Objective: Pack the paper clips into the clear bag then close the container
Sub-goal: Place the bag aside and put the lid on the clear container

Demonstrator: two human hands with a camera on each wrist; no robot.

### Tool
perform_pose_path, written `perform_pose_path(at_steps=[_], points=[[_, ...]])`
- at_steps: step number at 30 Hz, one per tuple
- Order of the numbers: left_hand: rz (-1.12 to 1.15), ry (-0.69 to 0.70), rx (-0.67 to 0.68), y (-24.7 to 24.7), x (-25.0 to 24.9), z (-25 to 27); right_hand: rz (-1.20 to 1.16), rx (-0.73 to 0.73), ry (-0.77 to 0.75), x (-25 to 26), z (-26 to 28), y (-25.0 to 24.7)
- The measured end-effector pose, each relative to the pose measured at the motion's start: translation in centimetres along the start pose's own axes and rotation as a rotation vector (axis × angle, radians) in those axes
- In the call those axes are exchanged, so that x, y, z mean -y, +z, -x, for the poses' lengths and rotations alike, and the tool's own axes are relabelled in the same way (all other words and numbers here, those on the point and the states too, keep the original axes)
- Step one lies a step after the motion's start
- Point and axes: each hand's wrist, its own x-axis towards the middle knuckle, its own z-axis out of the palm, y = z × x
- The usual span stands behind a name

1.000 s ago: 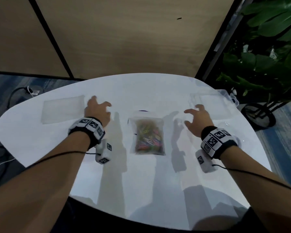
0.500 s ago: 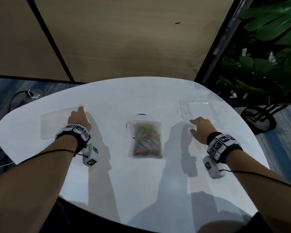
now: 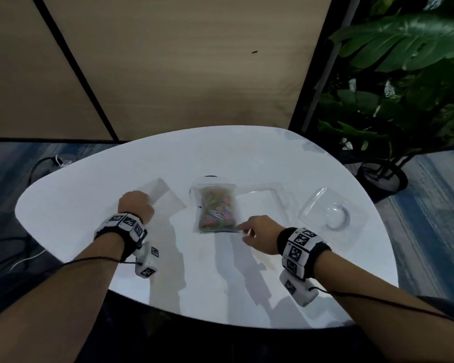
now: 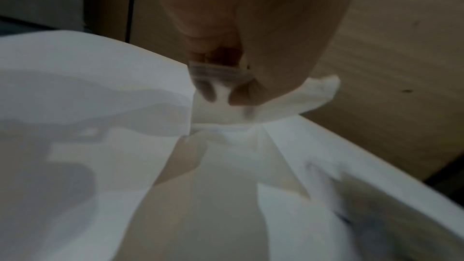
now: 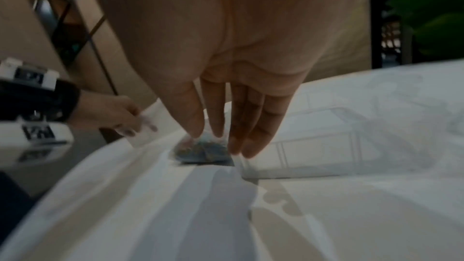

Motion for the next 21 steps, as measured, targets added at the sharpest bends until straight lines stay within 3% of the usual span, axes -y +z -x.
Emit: perform_pose_path(at_steps=[2, 5, 7, 9, 11, 13, 17, 21], points=[[0.091, 0.123, -0.046, 0.0, -2.5, 1.3, -0.229, -0.056, -0.022, -0.7, 1.5, -0.4], [0.214, 0.435, -0.166, 0.3, -7.5, 3.7, -0.474, -0.336, 0.081, -4.1, 2.9, -2.4], [0.307, 0.544, -0.080, 0.3, -11.4, 5.9, -0.369, -0.498, 0.208, -7.8, 3.7, -3.8], [0.312, 0.633, 0.061, 1.1, -14.9, 7.6, -0.183, -0.562, 0.359, -12.3, 4.3, -4.4], [0.144, 0.770, 0.135, 2.9, -17.3, 8.5, -0.020, -0.486, 0.575, -16.5, 4.8, -3.8], [0.038, 0.827, 0.212, 4.9, -18.5, 8.5, -0.018, -0.384, 0.747, -19.3, 5.1, -2.9], [-0.030, 0.756, 0.429, 6.3, -19.8, 8.3, -0.153, -0.304, 0.815, -21.2, 4.5, -2.4], [-0.062, 0.660, 0.407, 6.2, -20.4, 6.8, -0.184, -0.223, 0.856, -21.6, 4.8, -3.4]])
